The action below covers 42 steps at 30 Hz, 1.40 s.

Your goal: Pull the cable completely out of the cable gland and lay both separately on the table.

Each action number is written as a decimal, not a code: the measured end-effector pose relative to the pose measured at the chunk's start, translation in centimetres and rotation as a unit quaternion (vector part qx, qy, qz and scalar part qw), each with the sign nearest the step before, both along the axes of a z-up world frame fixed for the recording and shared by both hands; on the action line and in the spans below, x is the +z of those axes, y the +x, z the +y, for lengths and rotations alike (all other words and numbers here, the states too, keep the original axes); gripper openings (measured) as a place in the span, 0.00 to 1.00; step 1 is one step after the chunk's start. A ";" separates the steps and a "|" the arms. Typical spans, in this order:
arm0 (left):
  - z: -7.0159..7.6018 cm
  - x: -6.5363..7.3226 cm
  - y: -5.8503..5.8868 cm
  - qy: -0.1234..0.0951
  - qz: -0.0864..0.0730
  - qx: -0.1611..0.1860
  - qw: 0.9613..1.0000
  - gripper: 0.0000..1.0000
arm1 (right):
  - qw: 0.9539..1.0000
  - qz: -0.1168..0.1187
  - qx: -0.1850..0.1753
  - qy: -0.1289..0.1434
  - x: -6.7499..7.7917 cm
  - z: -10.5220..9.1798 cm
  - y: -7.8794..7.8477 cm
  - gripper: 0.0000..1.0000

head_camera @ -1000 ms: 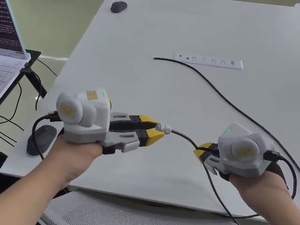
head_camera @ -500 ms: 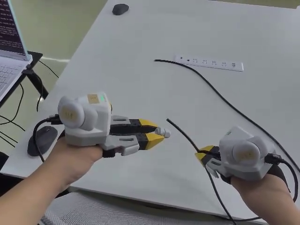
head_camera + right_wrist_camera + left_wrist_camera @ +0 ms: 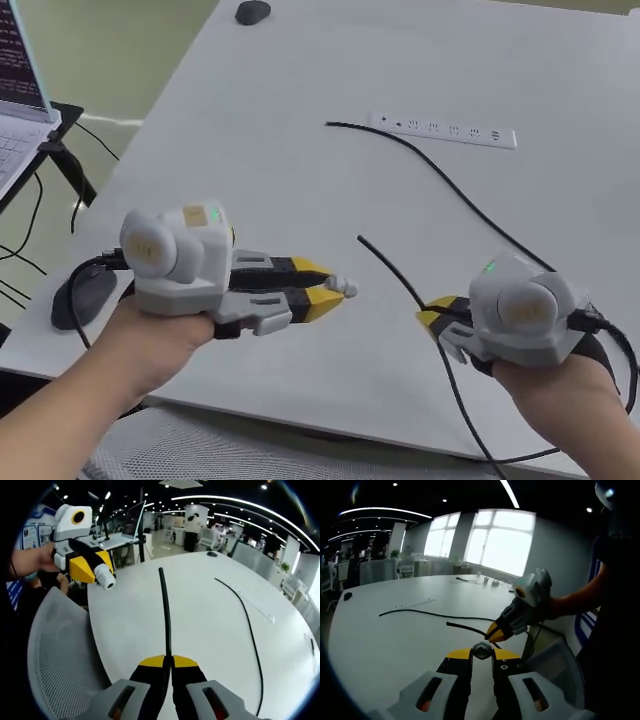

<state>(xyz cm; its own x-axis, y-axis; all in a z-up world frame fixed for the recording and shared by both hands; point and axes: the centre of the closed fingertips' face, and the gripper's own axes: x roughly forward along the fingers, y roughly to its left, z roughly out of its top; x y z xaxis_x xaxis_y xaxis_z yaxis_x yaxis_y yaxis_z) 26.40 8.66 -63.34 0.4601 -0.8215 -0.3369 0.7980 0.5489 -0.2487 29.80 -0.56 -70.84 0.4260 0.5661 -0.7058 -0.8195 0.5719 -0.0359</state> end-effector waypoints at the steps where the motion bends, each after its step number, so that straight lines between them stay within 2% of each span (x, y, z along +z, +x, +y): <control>1: 0.1 -0.2 0.0 0.000 0.001 -0.001 1.000 0.15 | 1.000 0.000 -0.004 0.000 0.1 0.0 0.3 0.00; 6: 0.4 -0.5 0.2 -0.008 0.004 0.000 1.000 0.15 | 1.000 -0.004 -0.001 -0.007 0.4 0.4 1.2 0.00; 16: 1.4 -1.7 0.5 -0.012 0.008 -0.004 1.000 0.15 | 1.000 -0.009 0.011 -0.024 0.4 2.1 3.4 0.00; 20: 2.1 -2.5 0.4 -0.012 0.013 -0.004 1.000 0.15 | 0.999 -0.011 0.012 -0.028 0.5 2.6 4.4 0.00; 25: 2.5 -2.8 0.2 -0.010 0.015 -0.006 1.000 0.15 | 0.999 -0.011 0.015 -0.032 0.9 3.7 5.9 0.00; 30: 3.0 -3.3 0.2 -0.010 0.016 -0.008 1.000 0.15 | 0.999 -0.013 0.026 -0.036 1.1 5.0 6.7 0.00; 37: 4.0 -4.9 -0.2 -0.010 0.032 -0.016 0.999 0.15 | 0.997 -0.022 0.054 -0.053 0.4 7.1 7.7 0.00; 42: 5.1 -5.8 -0.3 -0.010 0.034 -0.017 0.999 0.15 | 0.995 -0.026 0.072 -0.061 -0.4 9.0 8.3 0.00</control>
<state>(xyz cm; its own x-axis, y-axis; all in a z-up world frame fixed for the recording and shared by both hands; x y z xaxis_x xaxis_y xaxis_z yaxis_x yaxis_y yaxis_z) 26.10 13.76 -69.16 0.4079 -0.8430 -0.3507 0.7971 0.5161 -0.3134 38.10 8.45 -71.26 0.3840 0.5359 -0.7519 -0.8880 0.4374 -0.1417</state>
